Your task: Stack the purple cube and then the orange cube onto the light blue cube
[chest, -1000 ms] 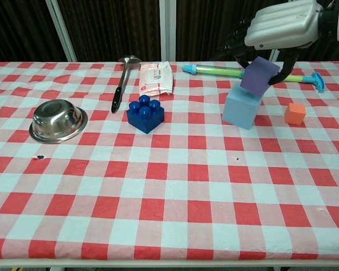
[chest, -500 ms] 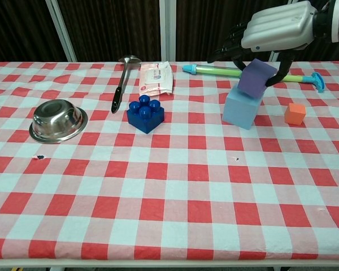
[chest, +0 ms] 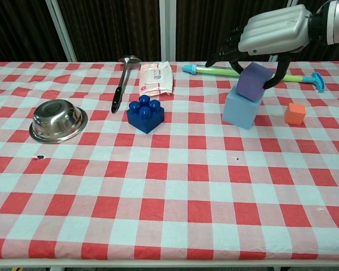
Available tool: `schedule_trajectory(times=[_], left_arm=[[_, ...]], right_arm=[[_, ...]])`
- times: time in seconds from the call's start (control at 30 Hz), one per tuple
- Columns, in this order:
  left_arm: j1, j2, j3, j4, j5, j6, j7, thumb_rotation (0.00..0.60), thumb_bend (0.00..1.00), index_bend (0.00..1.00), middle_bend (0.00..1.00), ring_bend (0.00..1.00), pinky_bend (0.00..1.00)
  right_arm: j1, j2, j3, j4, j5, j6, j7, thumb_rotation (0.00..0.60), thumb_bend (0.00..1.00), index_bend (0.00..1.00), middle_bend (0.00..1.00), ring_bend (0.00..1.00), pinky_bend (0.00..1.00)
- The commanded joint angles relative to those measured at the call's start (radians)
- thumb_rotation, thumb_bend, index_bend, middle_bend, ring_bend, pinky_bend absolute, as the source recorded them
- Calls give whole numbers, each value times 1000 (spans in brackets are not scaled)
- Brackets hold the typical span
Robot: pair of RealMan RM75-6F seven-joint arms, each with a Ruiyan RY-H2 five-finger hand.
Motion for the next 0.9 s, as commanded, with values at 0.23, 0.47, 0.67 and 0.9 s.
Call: schedule_trajectory(times=[0.23, 0.47, 0.67, 0.9], left_arm=[[0, -3, -3, 10, -7, -5, 0, 600, 58, 287, 262, 217, 309], [0, -3, -5, 11, -7, -7, -5, 600, 58, 287, 262, 217, 309], [0, -1, -6, 11, -9, -10, -9, 600, 58, 288, 262, 217, 309], [0, -1, -5, 13, -9, -12, -10, 600, 58, 287, 262, 218, 309]], right_arm=[[6, -29, -14, 52, 1, 1, 35, 600, 73, 61, 469, 133, 129], [6, -45, -28, 81, -2, 9, 56, 600, 64, 61, 467, 132, 134], [11, -50, -32, 90, 3, 4, 59, 600, 32, 59, 438, 132, 134], [16, -49, -28, 84, 22, -25, 57, 600, 0, 0, 285, 72, 135]])
